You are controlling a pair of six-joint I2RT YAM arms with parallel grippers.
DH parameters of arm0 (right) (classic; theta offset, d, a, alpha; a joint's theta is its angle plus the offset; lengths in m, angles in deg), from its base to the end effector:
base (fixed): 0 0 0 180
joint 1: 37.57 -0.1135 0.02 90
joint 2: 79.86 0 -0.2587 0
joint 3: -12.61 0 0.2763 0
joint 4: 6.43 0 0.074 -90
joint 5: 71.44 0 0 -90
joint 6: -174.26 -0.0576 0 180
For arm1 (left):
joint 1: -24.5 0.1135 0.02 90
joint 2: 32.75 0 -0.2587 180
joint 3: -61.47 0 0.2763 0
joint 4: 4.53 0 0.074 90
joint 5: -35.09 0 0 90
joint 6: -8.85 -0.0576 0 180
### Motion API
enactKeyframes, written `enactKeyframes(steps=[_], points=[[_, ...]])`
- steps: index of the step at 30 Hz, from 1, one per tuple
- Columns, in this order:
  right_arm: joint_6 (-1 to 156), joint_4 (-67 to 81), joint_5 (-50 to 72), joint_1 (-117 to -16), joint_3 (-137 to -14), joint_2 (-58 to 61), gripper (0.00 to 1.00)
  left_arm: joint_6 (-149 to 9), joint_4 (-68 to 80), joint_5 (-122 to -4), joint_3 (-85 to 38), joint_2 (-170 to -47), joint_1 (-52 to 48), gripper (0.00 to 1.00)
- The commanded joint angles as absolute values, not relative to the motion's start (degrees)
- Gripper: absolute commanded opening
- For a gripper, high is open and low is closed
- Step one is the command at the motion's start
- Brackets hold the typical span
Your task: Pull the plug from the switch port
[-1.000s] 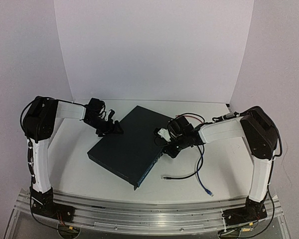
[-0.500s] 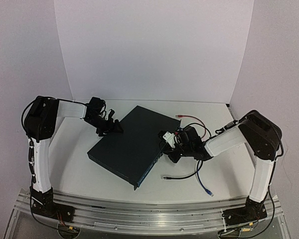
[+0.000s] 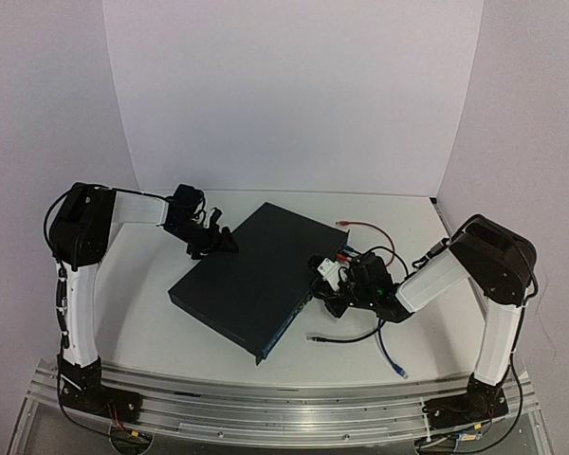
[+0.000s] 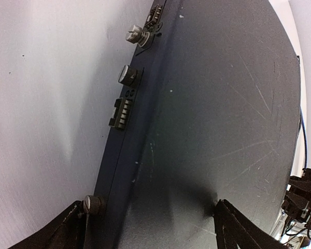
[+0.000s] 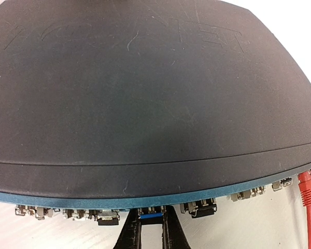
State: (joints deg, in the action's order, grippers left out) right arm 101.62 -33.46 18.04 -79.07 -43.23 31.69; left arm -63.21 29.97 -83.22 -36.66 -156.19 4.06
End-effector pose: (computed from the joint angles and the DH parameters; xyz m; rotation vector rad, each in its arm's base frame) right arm 0.2889 0.2563 0.0627 -1.0280 1.8108 0.2674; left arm 0.4356 -0.1915 0.1035 0.2401 2.6688 -0.8738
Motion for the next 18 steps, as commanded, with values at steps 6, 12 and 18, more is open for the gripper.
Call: enactKeyframes(steps=[6, 12, 18], points=[[100.6, -27.5, 18.3, -78.9, -41.2, 26.1, 0.20, -63.2, 33.1, -80.1, -37.6, -159.2, 3.6, 0.84], [99.1, -21.3, 20.6, -78.9, -41.4, 22.6, 0.37, -63.4, 32.8, -80.3, -36.9, -158.5, 3.6, 0.84], [88.4, -9.9, 22.0, -78.8, -45.0, 16.3, 0.61, -63.4, 32.4, -81.0, -36.8, -158.2, 3.6, 0.84]])
